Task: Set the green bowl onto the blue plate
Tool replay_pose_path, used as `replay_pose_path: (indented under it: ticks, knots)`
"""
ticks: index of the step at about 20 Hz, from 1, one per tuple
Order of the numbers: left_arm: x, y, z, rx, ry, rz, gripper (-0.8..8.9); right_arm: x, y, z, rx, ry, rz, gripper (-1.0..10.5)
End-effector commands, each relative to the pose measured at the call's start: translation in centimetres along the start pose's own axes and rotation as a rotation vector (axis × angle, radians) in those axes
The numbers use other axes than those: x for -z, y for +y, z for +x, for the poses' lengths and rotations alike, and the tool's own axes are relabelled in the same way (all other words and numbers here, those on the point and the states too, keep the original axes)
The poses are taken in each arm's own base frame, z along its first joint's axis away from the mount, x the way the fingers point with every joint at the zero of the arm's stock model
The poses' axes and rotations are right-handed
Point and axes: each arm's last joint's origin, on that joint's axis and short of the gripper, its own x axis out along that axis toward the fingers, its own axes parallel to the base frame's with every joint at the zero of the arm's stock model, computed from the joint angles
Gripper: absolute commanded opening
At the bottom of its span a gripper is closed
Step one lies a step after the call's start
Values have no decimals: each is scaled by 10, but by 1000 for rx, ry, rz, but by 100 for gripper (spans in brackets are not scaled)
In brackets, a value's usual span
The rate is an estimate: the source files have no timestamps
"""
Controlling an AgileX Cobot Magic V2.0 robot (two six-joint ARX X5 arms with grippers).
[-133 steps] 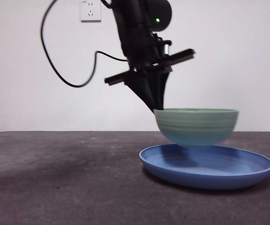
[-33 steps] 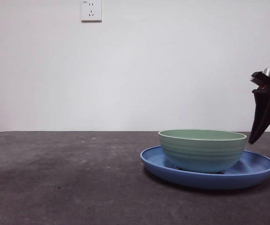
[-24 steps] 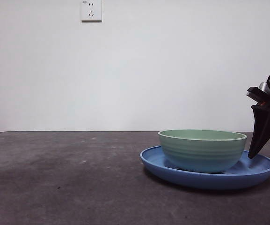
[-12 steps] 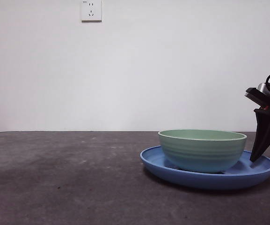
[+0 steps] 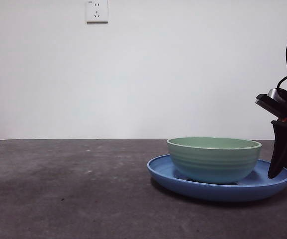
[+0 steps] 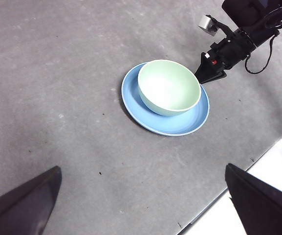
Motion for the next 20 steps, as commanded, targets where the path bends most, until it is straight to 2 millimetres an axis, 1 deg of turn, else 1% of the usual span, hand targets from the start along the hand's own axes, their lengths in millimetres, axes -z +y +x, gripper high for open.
replay_pose_path:
  ticks: [1,5,9,11,13,16,20]
  knots:
    - [-2,-1,0,9,-10,2,595,-5,1,2,-20,4,11,8]
    - [-2,-1,0,9,-9,1,595,-9,5,-1,-53,0,9,8]
    - [-2,-1,0,9,-10,2,594,-16,17,-3,-80,-4,-4,8]
    - [-2,-1,0,9,-9,1,595,-18,29,-1,-88,-2,-21,8]
    - [-2,-1,0,8,-9,1,594,-19,45,5,-106,-2,-51,8]
    - [-2,-1,0,9,-9,1,595,-19,70,16,-143,-10,-80,8]
    - [-2,-1,0,8,-9,1,594,-14,95,33,-176,3,-103,8]
